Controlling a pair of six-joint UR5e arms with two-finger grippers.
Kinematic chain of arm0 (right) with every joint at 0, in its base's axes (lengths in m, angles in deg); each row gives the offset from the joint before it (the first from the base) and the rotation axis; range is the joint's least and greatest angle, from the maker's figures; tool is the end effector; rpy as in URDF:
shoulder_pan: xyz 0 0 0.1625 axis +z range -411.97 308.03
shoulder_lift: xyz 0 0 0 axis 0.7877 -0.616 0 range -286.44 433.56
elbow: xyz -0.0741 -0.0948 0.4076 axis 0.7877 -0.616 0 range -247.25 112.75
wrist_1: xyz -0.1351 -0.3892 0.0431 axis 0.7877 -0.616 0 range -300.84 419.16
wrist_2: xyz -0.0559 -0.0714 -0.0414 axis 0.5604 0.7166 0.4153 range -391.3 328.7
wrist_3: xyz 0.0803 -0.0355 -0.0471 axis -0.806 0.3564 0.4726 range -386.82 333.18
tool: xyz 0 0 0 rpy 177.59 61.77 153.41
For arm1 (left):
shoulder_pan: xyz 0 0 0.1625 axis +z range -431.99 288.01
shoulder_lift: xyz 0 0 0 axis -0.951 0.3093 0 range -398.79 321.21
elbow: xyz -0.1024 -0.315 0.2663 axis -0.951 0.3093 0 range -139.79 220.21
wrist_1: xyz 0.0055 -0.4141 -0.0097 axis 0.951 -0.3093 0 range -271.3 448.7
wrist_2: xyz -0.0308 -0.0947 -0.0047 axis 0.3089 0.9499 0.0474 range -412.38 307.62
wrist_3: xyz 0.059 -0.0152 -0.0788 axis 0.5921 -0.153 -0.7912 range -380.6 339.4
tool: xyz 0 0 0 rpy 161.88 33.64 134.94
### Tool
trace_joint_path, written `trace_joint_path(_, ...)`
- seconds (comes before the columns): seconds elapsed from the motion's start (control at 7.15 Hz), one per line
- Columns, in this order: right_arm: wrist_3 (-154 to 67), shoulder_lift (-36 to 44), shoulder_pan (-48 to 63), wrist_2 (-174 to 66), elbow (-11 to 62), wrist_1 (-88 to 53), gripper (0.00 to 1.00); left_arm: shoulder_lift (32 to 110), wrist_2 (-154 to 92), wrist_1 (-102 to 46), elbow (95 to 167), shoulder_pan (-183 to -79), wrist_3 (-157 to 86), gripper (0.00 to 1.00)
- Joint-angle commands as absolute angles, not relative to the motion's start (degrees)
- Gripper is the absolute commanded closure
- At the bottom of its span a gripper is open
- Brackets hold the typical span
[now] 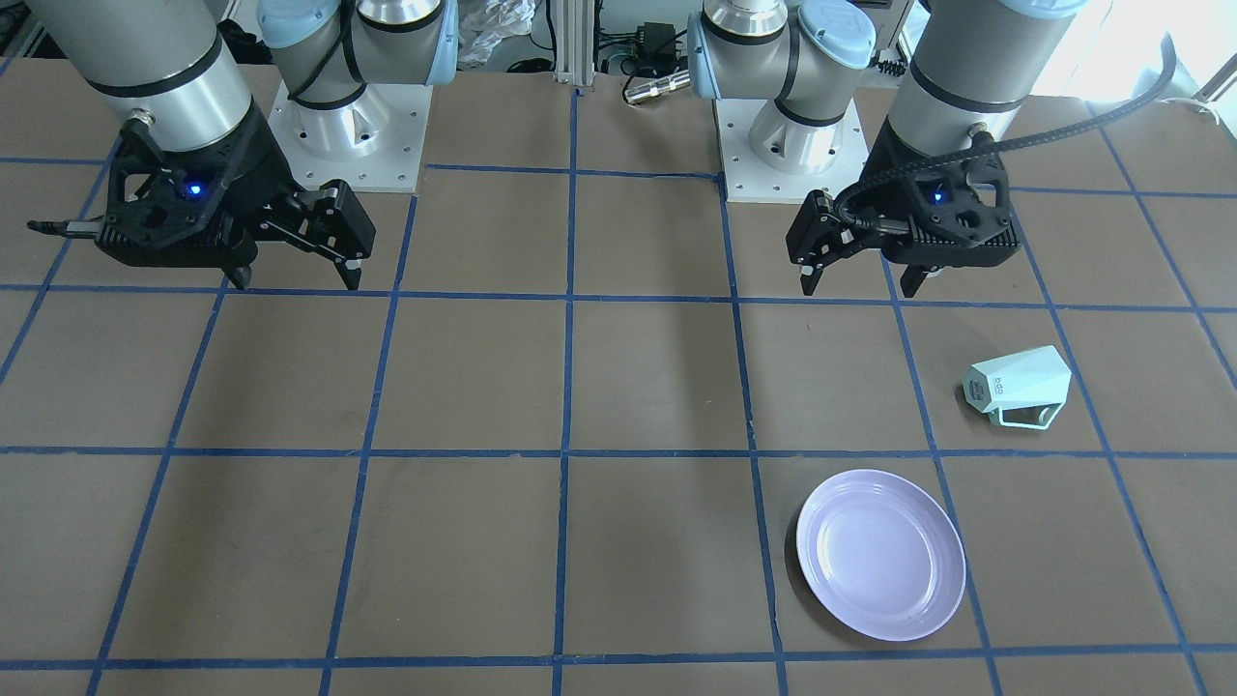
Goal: Flip cup and place on plate
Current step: 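Move the left gripper from above the plate toward the sideways mug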
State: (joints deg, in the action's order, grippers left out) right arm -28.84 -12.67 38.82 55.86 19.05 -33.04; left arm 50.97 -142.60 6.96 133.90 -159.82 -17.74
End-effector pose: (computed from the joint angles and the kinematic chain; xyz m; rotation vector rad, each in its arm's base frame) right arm 0.1455 -0.5215 0.4903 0.0316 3.0905 -0.0553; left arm -0.1141 -0.5021 0.4729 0.0189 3.1314 -0.1310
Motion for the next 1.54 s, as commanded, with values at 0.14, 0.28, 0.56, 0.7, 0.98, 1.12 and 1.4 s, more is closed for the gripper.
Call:
trace_joint_path(0.14,-28.8,-12.7,38.8,55.9,19.1,-33.0,0.00,50.9,-142.6,6.9,134.0,-159.8,-17.6,0.00)
trace_joint_path(0.28,-28.9,-12.7,38.8,55.9,19.1,-33.0,0.00,50.9,-142.6,6.9,134.1,-159.8,-17.3,0.00)
trace_joint_path(0.56,-28.9,-12.7,38.8,55.9,19.1,-33.0,0.00,51.1,-142.6,6.9,134.1,-159.7,-17.0,0.00)
trace_joint_path(0.7,-28.9,-12.7,38.8,55.8,19.1,-33.0,0.00,50.7,-142.6,6.9,133.8,-159.6,-17.2,0.00)
trace_joint_path(0.98,-28.9,-12.7,38.8,55.8,19.1,-33.0,0.00,50.1,-142.6,6.5,133.6,-159.4,-18.7,0.00)
trace_joint_path(1.12,-28.9,-12.7,38.8,55.8,19.1,-33.0,0.00,50.2,-143.3,6.6,133.6,-159.2,-19.0,0.00)
trace_joint_path(1.4,-28.8,-12.7,38.8,55.9,19.1,-33.0,0.00,50.3,-143.3,6.9,133.9,-159.1,-18.7,0.00)
